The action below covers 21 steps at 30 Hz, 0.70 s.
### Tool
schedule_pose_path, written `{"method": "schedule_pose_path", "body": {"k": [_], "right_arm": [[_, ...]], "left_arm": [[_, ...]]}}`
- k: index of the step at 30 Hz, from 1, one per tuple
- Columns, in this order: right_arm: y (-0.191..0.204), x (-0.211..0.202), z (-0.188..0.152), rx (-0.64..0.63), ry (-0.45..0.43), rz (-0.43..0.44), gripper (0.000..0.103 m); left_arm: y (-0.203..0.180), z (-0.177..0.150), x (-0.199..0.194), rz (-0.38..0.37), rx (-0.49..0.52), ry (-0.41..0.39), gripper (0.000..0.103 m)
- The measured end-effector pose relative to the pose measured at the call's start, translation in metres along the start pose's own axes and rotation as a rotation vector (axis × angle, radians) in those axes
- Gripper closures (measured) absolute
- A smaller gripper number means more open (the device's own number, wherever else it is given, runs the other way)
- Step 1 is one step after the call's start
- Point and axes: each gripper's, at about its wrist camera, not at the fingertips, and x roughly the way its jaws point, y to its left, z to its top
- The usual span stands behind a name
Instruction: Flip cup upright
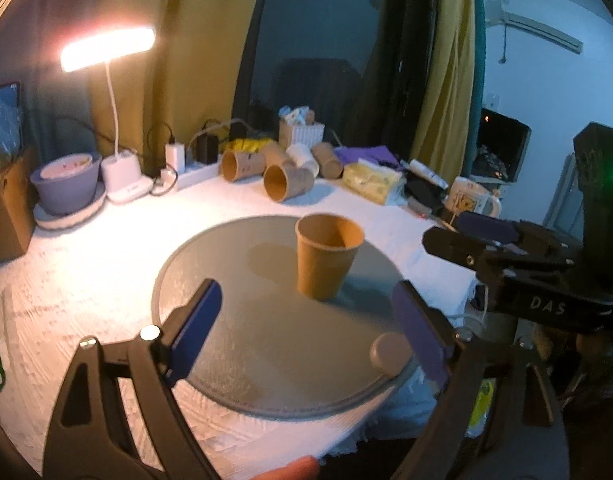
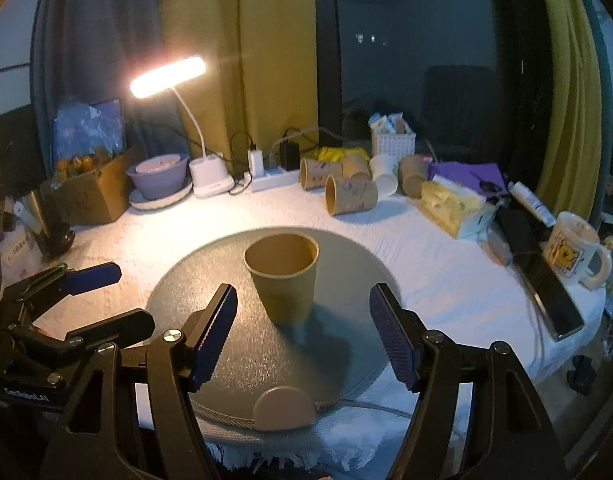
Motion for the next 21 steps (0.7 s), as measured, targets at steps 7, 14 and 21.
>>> {"method": "schedule_pose_path", "body": {"k": [7, 14, 21], "right_arm": [[0.0, -0.024, 0.012, -0.014, -0.052, -0.021, 0.031], [0.004, -0.042, 0.021, -0.033, -0.097, -0.032, 0.031], [0.007, -0.056, 0.027, -0.05, -0.131, -0.043, 0.031]], "left_arm": [[-0.009, 0.013, -0.019, -0.01, 0.018, -0.069, 0.015], [-0.009, 0.023, -0.037, -0.012, 0.024, -0.13, 0.015], [-0.011, 0.032, -0.058, -0.005, 0.045, -0.207, 0.015]]}}
